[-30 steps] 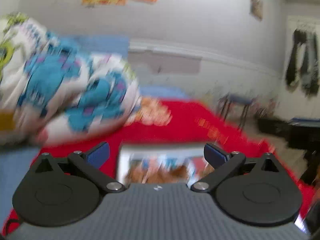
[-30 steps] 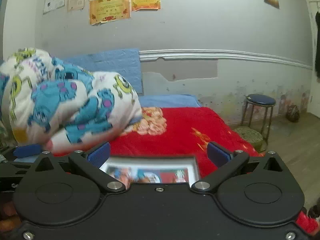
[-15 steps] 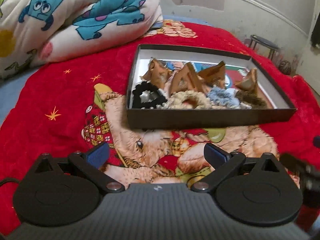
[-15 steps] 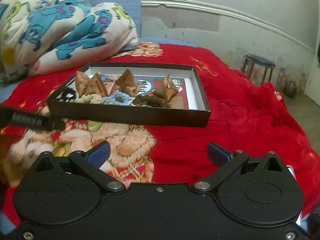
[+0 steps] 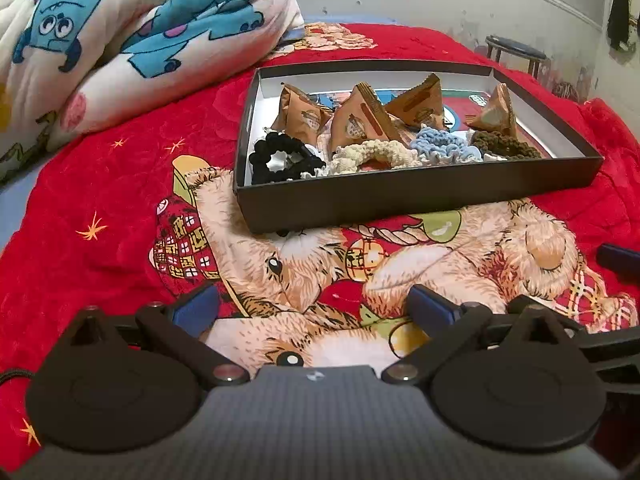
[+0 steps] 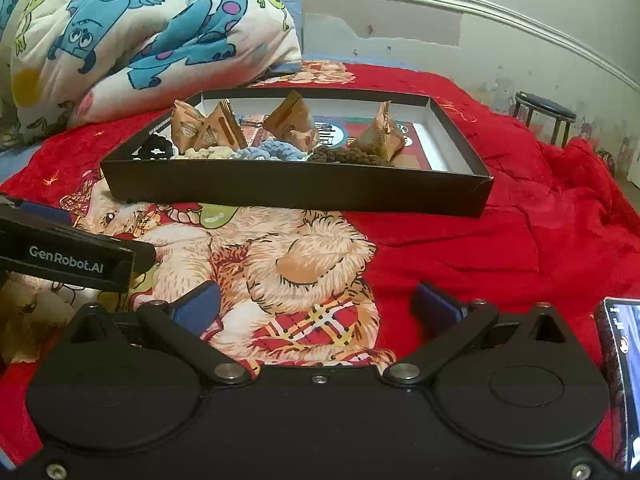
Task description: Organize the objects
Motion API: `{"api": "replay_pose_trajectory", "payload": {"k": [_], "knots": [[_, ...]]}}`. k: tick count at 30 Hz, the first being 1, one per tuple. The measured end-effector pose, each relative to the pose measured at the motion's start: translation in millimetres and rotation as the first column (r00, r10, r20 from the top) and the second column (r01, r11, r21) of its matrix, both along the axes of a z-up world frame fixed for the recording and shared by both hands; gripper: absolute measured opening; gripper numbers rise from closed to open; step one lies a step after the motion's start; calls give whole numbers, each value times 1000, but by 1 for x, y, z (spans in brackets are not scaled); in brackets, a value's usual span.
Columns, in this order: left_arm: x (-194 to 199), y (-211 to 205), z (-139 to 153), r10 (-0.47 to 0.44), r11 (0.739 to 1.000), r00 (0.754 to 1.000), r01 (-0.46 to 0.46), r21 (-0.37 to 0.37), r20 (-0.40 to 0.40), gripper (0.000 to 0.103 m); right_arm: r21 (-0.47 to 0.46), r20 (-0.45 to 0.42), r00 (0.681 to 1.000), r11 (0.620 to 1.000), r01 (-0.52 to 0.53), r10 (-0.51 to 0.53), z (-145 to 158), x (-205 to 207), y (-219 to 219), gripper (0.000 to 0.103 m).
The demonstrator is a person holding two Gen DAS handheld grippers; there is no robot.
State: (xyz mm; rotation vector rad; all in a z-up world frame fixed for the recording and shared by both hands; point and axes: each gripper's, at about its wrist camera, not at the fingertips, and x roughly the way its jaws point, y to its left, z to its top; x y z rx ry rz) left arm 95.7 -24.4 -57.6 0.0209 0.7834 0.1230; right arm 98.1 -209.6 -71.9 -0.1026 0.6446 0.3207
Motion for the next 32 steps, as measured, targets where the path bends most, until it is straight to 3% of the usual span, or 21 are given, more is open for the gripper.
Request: {"api": "replay_pose_trajectory", "payload": {"k": [4, 9, 15, 32], "knots": [[-2, -3, -5, -9, 1000, 999, 8, 25, 31, 103, -54, 24, 999, 998, 23, -22, -3, -5, 10, 103], [-3, 2, -9, 20, 1000, 998, -19, -23, 55, 103, -119, 47, 999, 993, 28, -22, 0, -8, 19, 103], [-4, -1, -11, 26, 1000, 996, -25, -7, 85, 103, -25, 16, 1000, 999, 21, -21, -3, -4, 5, 103], [-11, 1, -14, 17, 1000, 991, -14, -23, 130, 103, -45, 23, 999, 999, 23, -22, -4, -5, 7, 103]]}}
